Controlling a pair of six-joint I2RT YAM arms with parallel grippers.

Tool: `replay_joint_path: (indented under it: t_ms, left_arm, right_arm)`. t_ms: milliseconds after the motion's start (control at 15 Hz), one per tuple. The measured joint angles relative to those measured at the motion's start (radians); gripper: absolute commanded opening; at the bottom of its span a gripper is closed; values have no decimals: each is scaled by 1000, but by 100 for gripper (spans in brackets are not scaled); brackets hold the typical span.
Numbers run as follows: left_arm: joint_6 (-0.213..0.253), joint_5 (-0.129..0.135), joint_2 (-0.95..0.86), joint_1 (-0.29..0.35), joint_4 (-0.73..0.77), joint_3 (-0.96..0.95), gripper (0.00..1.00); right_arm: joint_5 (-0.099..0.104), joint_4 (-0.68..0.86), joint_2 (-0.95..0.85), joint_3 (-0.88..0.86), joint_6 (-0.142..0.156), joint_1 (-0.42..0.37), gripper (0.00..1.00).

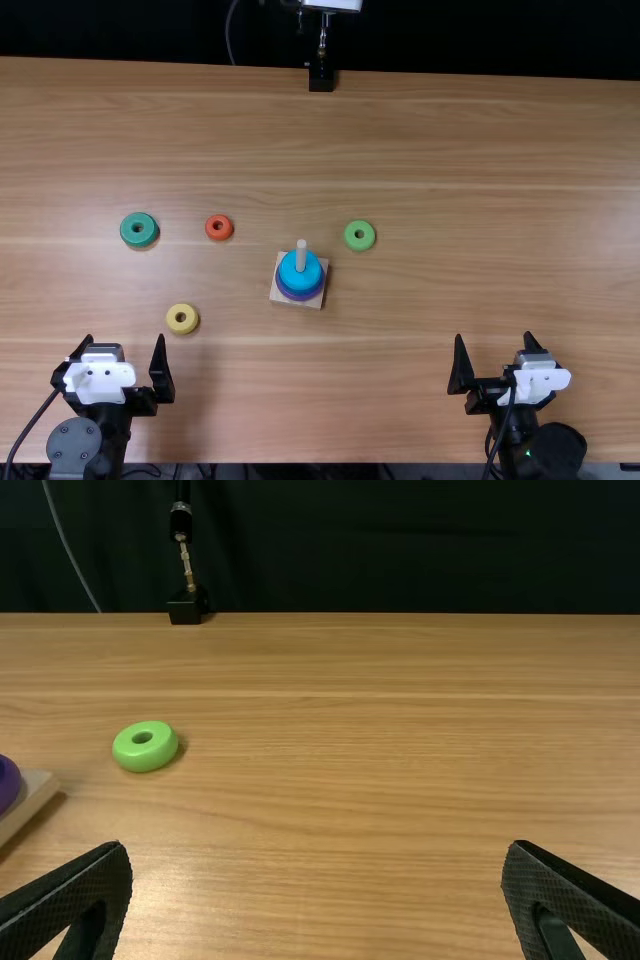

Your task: Build the Hanoi tower: stack the rings onto the peg from bottom to top in this color order: purple, dark blue, light blue, dark green, light green, yellow, orange.

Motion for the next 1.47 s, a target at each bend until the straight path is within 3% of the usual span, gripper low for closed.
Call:
replay_joint_path:
  t_ms: [467,733,933,1200,1467]
  left_arm:
    - [-1,0,0,-2,0,0,100]
    - [0,0,67,-2,-93,77,100]
    - [0,1,227,2,-84,288,100]
    - [-3,0,520,98,-95,461,100]
    - [-4,0,892,98,-102,652,100]
  right_arm:
    - [0,0,0,0,0,0,100]
    - [0,0,0,0,0,0,100]
    - [0,-1,0,0,0,0,100]
    - [0,-1,0,0,0,0,100]
    - [0,-1,0,0,0,0,100]
